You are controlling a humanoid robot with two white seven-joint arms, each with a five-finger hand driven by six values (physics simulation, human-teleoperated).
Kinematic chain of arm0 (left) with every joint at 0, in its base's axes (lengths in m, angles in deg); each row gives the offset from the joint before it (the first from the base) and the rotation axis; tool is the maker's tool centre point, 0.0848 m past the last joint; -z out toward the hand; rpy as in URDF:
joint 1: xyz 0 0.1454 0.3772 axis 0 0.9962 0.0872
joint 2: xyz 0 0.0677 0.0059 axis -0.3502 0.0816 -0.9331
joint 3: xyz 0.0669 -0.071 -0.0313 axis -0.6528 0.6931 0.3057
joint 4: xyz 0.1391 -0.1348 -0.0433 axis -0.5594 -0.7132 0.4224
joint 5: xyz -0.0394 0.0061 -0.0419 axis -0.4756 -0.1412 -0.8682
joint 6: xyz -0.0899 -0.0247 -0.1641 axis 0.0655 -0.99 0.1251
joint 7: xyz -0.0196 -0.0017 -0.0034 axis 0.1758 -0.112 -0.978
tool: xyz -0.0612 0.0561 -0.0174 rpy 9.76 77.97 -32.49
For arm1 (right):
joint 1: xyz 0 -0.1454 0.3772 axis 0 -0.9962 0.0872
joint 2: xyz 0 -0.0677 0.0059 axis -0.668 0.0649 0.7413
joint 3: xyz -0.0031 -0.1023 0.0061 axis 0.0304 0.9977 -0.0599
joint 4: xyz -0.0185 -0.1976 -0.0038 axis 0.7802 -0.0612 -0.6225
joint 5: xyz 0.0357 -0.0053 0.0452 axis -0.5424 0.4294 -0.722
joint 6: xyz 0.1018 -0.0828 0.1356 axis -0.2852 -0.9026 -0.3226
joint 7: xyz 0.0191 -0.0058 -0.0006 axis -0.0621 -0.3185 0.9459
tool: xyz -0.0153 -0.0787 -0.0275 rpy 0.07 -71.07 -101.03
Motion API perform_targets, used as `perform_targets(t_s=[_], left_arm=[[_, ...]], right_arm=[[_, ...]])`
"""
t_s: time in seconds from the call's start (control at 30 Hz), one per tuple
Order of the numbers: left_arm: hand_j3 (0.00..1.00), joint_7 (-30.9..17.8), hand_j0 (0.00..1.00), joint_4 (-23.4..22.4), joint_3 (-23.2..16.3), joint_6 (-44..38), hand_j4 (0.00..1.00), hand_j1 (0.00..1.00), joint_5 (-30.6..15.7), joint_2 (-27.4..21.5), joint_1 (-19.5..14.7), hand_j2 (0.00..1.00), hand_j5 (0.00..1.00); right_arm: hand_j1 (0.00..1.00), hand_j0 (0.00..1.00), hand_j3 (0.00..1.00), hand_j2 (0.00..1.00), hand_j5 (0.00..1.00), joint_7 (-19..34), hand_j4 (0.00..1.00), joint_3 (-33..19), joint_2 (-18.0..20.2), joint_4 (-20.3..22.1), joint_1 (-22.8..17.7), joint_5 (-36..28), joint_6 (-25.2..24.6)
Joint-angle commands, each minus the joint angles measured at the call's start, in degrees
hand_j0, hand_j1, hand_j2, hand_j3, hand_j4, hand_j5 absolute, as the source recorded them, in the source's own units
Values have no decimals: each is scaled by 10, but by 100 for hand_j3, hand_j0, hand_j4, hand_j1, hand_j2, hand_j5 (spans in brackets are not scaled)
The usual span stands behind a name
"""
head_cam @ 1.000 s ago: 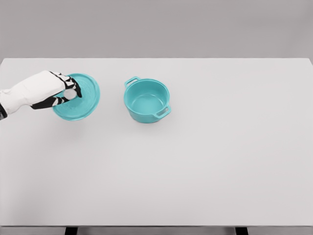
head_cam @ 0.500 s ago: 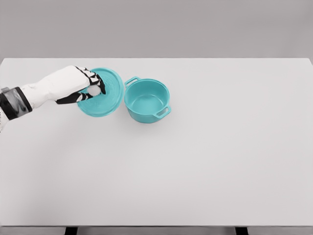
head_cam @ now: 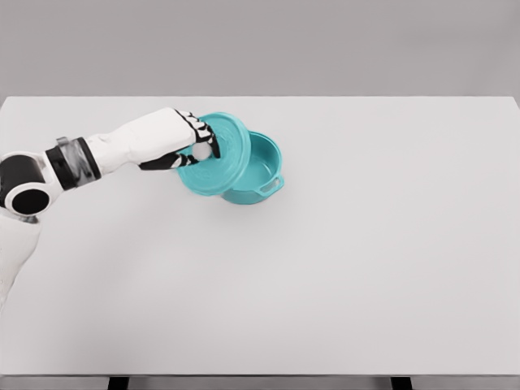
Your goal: Cover the pot with left arm
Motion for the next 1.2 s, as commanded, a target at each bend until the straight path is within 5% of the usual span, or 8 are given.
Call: perform_targets(t_s=[0.0, 0.5, 1.17], left_arm=[[53, 0, 53, -13, -5, -2, 53, 53, 4, 11, -1, 53, 53], [53, 0, 53, -80, -30, -2, 53, 53, 30, 63, -49, 53, 53], [55, 0, 55, -111, -30, -2, 55, 55, 51, 88, -57, 55, 55]], right_arm=[[100, 100, 100, 100, 100, 0, 100, 0, 0, 1, 0, 0, 0], [100, 100, 100, 100, 100, 0, 100, 0, 0, 1, 1, 0, 0], [100, 100, 100, 100, 100, 0, 100, 0, 0, 0, 0, 0, 0]])
